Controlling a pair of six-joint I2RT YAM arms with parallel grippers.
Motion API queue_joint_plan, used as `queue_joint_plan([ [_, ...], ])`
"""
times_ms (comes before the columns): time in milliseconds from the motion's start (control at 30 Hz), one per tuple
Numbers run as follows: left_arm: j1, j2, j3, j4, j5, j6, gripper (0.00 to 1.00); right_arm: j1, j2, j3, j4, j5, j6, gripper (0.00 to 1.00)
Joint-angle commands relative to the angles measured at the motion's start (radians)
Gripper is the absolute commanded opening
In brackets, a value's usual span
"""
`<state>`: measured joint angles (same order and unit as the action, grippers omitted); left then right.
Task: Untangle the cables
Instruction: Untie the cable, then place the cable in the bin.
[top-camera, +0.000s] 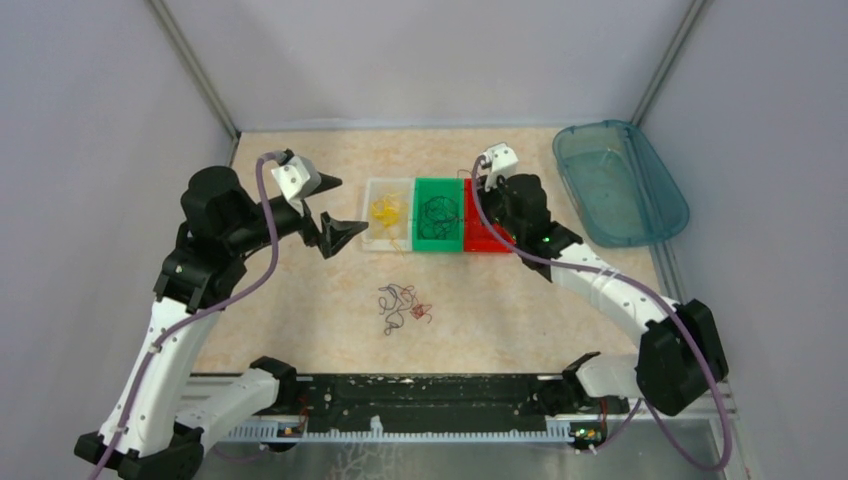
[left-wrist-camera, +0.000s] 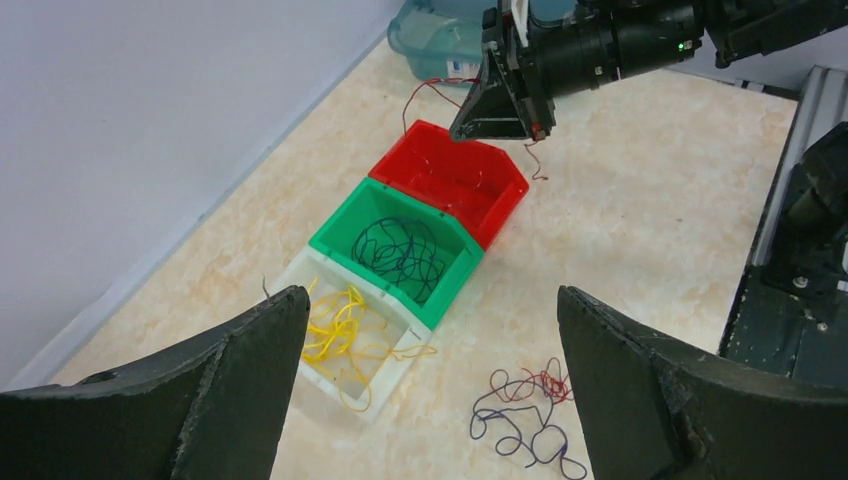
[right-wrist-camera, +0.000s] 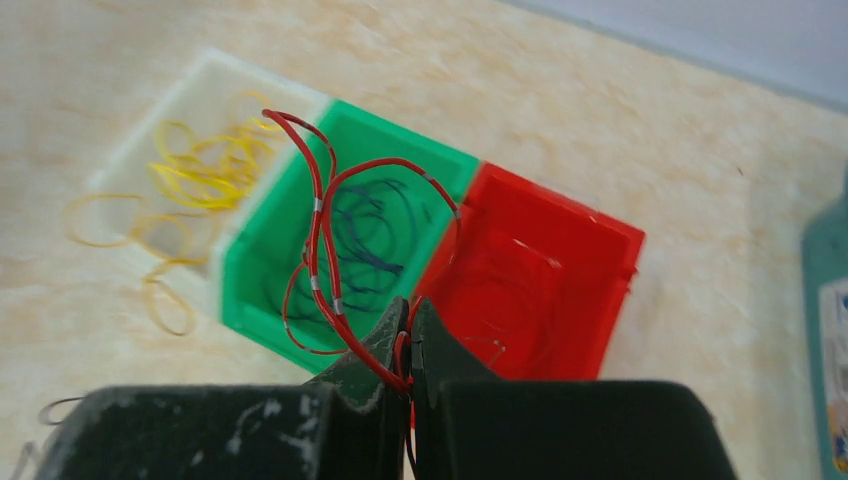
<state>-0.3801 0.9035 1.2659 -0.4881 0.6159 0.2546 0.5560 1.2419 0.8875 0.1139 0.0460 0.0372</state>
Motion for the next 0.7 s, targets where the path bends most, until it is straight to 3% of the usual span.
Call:
queue_joint_plan([
  [0,-0.003,-0.007,0.023,-0.049,-0.039,0.061,0.99,-0.045,0.082,0.058,-0.069,0.209,-0.043,0.0],
  [367,-0.003,-0.018,0.022,-0.079,-0.057,0.079,0.99,-0.089,0.312,0.175,-0.062,0.339,-0.04,0.0],
  [667,-0.003,-0.011,0.056,-0.119,-0.068,0.114,0.99,-0.1,0.465,0.274,-0.048,0.326,-0.035,0.0],
])
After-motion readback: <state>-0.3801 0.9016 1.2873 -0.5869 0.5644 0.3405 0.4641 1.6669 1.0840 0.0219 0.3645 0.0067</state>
